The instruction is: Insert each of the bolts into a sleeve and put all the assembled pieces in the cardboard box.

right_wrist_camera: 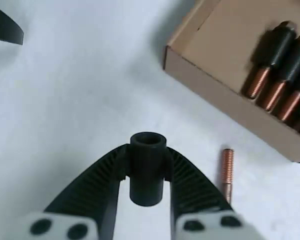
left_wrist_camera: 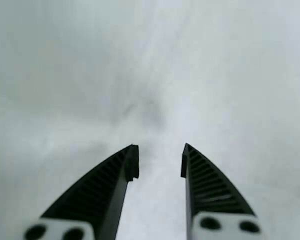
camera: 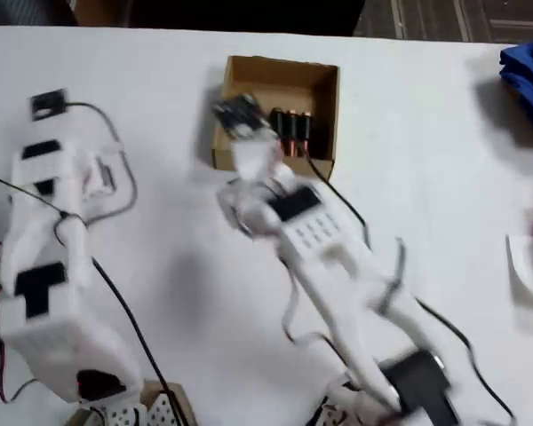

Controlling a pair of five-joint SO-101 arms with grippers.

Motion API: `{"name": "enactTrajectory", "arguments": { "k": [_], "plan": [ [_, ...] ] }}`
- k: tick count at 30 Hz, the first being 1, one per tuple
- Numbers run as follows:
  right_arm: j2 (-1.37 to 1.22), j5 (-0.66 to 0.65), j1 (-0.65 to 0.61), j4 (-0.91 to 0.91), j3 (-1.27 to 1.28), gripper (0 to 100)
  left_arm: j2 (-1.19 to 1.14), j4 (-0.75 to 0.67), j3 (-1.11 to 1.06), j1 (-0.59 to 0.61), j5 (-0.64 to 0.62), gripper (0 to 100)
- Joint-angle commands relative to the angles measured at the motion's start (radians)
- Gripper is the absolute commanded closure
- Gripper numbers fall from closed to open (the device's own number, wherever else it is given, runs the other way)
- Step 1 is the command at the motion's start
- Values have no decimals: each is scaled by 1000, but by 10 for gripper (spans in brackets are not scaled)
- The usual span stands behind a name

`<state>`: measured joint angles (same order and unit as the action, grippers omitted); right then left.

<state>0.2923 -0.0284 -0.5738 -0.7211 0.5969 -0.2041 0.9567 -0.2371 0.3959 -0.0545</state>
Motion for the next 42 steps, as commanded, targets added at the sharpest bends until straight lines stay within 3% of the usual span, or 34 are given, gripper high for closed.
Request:
{"name": "enactTrajectory", "arguments": {
  "k": [1, 7, 12, 16, 23, 29, 35, 42],
  "plan": [
    [288, -41, 90, 364, 361, 979, 267, -135, -217, -127, 58, 805],
    [549, -41, 302, 582, 626, 979, 451, -244, -429, -298, 69, 686],
    [664, -41, 441, 722, 783, 979, 453, -229, -441, -485, 69, 683],
    [707, -41, 512, 915, 905, 979, 451, -140, -386, -631, 114, 683],
    [711, -41, 532, 1299, 1082, 979, 311, 15, -119, -712, 118, 680],
    [710, -31, 536, 1343, 1083, 979, -11, 187, 206, -726, 123, 680],
    [710, 83, 625, 1349, 1056, 979, -222, 379, 532, -779, 146, 683],
    [710, 110, 687, 1349, 1054, 979, -364, 568, 809, -810, -180, 683]
  ]
}}
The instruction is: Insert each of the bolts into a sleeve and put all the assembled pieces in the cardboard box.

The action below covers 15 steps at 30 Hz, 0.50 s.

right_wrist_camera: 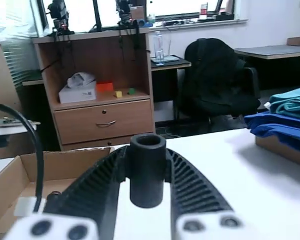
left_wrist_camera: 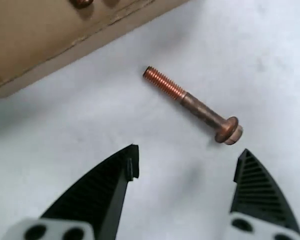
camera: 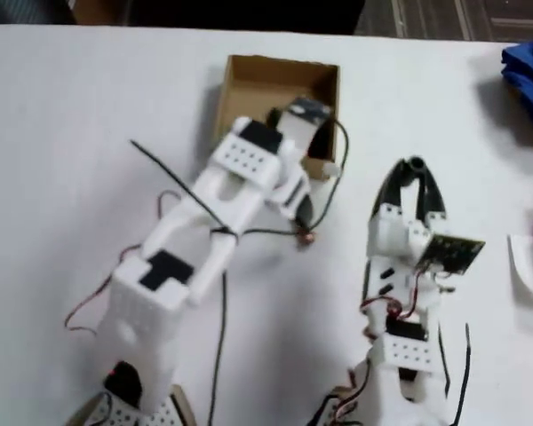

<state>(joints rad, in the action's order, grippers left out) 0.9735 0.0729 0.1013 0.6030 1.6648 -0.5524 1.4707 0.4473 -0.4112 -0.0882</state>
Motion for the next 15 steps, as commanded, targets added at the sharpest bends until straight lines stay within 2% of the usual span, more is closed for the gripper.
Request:
{"name": "enactTrajectory", "arguments": {
  "k": [1, 4, 7, 15],
  "plan": [
    [28, 9, 12, 25, -12, 979, -29, 63, 148, 0, -215, 683],
    [28, 9, 12, 25, -12, 979, -69, 118, 196, 8, -393, 683],
    [28, 15, 10, 25, -12, 979, -107, 132, 205, 8, -488, 683],
    [28, 15, 10, 25, -12, 979, -160, 146, 205, -44, -529, 683]
  ]
}}
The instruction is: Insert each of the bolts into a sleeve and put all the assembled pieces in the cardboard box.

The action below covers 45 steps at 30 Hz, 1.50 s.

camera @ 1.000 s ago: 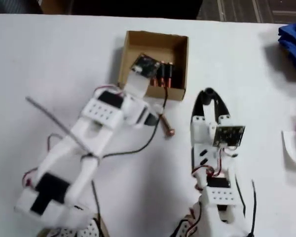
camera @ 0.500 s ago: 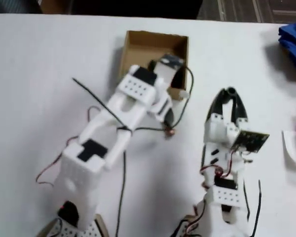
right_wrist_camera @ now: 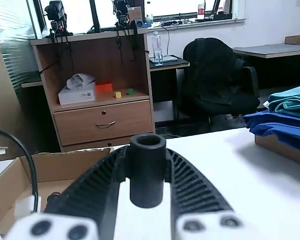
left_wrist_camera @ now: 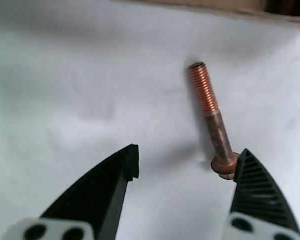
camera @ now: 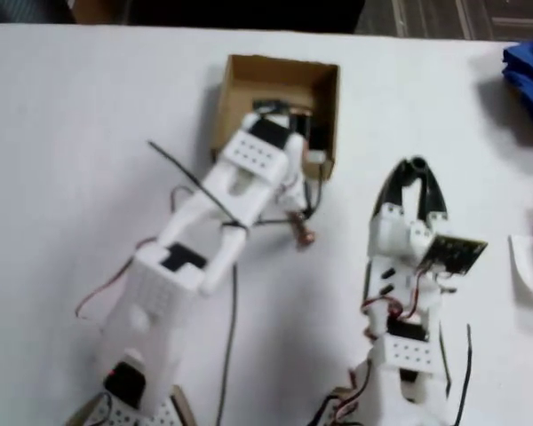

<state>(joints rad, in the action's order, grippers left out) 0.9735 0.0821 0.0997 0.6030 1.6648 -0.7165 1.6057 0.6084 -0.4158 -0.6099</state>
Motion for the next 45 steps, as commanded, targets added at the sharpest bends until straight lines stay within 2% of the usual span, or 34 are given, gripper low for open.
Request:
{"name": "enactTrajectory", "arguments": {
  "k": [1, 9, 17, 26, 30, 32, 37, 42, 45],
  "plan": [
    [28, 6, 12, 25, -11, 979, -2, 5, 44, -49, -8, 683],
    [28, 6, 12, 25, -11, 979, -80, -55, 50, -60, -9, 683],
    [28, 6, 12, 25, -11, 979, -155, -46, 177, -57, -9, 685],
    [28, 6, 12, 25, -11, 979, -226, -43, 193, -57, -3, 870],
    [28, 6, 13, 25, -11, 979, -238, 18, 193, -57, 20, 941],
    [28, 6, 13, 25, -11, 979, -238, 64, 186, -55, 97, 981],
    [28, 6, 13, 25, -11, 979, -219, 176, 193, 15, 359, 976],
    [28, 6, 12, 25, -11, 979, -138, 173, 199, 178, 836, 976],
    [28, 6, 12, 25, -11, 979, -75, 173, 211, 236, 1109, 976]
  ]
}}
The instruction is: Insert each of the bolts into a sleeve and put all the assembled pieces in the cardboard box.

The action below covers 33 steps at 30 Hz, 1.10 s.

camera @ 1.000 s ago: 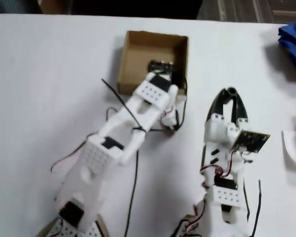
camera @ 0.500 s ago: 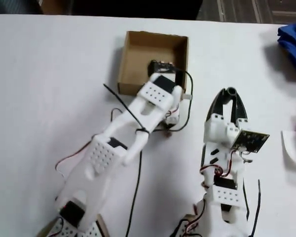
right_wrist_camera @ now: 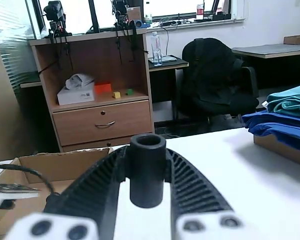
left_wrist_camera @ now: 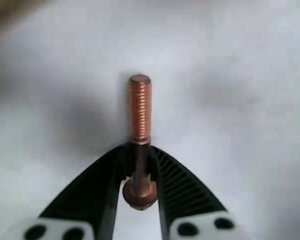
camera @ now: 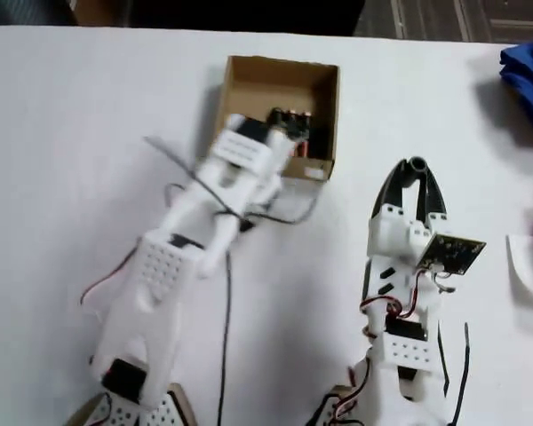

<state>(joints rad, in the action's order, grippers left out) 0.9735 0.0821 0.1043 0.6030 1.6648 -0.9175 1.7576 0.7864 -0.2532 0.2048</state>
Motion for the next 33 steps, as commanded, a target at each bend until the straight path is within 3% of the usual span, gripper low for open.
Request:
{"name": "enactTrajectory", "arguments": {
  "k": [1, 9, 18, 33],
  "plan": [
    [28, 6, 7, 25, -11, 979, 146, 21, 33, 87, 371, 976],
    [28, 6, 7, 25, -11, 979, 209, 23, 30, 110, 839, 976],
    [28, 6, 7, 25, -11, 979, 218, 21, -239, 115, 1108, 977],
    [28, 6, 5, 25, -9, 979, 212, 20, -294, 112, 1131, 976]
  ]
}}
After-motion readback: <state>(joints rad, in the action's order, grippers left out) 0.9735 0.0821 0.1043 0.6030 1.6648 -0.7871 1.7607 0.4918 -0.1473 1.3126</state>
